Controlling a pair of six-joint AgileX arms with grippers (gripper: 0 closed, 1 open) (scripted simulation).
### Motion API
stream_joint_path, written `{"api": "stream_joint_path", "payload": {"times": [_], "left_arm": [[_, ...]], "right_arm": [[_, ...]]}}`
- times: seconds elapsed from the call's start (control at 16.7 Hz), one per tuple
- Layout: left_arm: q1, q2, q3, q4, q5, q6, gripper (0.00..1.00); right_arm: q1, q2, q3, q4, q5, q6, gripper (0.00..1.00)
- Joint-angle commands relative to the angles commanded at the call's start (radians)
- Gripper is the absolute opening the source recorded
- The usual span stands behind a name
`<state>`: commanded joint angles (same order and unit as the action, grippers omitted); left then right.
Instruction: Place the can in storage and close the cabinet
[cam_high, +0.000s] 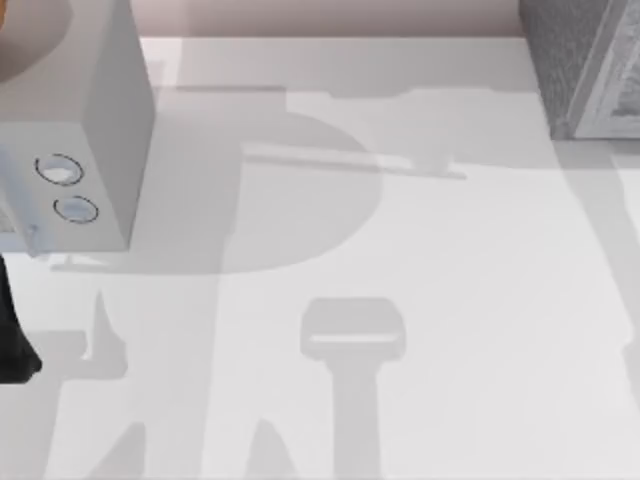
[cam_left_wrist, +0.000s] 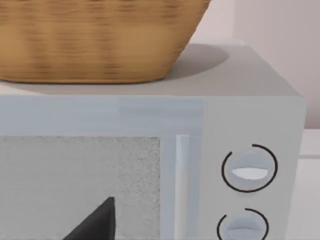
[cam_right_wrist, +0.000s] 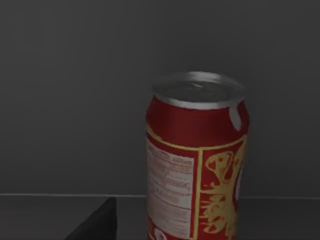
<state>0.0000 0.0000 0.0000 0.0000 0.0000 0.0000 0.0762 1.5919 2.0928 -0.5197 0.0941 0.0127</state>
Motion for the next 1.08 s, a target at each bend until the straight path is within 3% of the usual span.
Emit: {"api": "stream_joint_path", "payload": {"times": [0.72, 1.08], "left_arm": [[0.0, 0.0, 0.0, 0.0, 0.0, 0.0, 1.0], [0.0, 0.0, 0.0, 0.0, 0.0, 0.0, 1.0]], "right_arm": [[-0.044, -0.976, -1.261, 0.323, -0.063, -0.007, 1.0], [-0.065, -1.374, -1.792, 0.451, -0.084, -0.01, 1.0]]}}
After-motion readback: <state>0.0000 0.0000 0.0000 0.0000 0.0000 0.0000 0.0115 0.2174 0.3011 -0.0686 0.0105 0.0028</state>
